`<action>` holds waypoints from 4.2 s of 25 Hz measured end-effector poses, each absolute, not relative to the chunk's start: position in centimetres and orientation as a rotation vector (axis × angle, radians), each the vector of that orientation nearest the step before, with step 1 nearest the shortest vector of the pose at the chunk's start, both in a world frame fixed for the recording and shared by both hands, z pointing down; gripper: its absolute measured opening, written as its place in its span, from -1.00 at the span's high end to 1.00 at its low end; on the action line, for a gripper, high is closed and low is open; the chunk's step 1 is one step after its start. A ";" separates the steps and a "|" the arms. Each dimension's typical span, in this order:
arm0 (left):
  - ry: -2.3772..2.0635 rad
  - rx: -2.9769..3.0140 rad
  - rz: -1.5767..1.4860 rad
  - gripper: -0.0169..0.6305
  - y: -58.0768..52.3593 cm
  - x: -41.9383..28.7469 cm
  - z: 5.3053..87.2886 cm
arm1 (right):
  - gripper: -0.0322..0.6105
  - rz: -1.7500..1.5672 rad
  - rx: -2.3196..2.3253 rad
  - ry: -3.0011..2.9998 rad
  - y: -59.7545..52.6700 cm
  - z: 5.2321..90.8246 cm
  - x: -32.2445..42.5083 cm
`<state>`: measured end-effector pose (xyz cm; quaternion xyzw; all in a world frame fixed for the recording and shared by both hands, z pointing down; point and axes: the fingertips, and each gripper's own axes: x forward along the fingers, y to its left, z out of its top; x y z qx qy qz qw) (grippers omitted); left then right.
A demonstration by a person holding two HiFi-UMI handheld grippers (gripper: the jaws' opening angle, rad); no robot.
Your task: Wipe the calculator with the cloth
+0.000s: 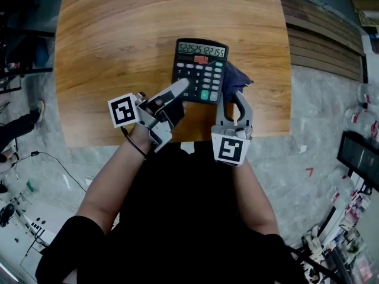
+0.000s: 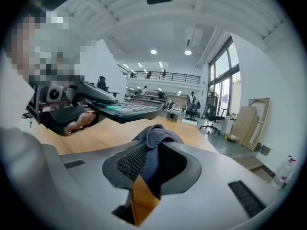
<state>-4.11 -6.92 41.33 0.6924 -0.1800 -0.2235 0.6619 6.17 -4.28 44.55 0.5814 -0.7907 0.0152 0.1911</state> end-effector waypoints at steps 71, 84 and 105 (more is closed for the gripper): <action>-1.208 2.205 0.643 0.42 -4.7 -5.7 47.5 | 0.64 0.531 1.533 -2.168 -3.1 43.6 9.0; -1.504 2.537 0.301 0.92 -5.1 -4.7 32.7 | 0.85 0.241 1.532 -2.415 -3.3 33.2 3.6; -1.543 2.615 0.192 0.92 -5.6 -4.9 29.6 | 0.86 0.108 1.423 -2.538 -4.6 29.4 -0.2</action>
